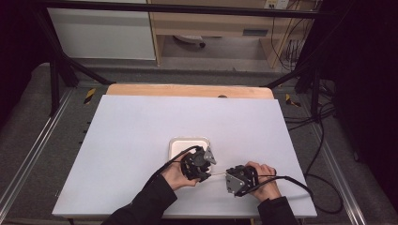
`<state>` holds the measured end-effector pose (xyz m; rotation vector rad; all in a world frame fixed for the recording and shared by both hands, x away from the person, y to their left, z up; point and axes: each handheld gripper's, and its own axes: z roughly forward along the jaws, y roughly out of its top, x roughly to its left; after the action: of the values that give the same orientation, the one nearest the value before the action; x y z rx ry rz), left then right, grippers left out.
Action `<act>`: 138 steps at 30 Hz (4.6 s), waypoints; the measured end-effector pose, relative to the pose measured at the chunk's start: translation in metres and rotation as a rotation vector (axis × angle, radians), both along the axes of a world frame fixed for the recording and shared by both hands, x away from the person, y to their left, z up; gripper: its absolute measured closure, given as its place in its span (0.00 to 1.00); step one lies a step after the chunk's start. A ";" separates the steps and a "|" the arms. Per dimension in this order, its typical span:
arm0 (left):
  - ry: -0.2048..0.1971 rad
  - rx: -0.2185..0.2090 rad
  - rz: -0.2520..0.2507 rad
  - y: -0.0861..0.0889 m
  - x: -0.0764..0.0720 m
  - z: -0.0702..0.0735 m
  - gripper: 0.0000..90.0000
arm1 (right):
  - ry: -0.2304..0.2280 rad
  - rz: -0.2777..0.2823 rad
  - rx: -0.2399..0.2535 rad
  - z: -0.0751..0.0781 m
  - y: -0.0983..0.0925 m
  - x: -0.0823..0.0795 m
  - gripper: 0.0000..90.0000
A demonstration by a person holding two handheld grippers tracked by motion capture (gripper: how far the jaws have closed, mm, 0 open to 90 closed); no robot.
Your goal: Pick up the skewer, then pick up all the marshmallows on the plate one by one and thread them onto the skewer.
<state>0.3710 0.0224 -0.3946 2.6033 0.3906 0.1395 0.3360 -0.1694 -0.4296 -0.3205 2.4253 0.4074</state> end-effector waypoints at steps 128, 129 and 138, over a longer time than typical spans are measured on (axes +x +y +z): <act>-0.137 -0.419 0.396 0.153 -0.047 -0.035 0.98 | 0.540 -0.630 0.674 -0.019 0.071 0.064 0.77; -0.138 -0.419 0.394 0.153 -0.047 -0.035 0.98 | 0.542 -0.630 0.675 -0.019 0.071 0.064 0.78; -0.140 -0.425 0.390 0.152 -0.048 -0.034 0.98 | 0.581 -0.633 0.722 -0.010 0.067 0.064 0.80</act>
<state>0.3230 0.1741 -0.4291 2.0642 0.7812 0.3310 0.3998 -0.1021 -0.4392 0.9646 2.5176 1.1309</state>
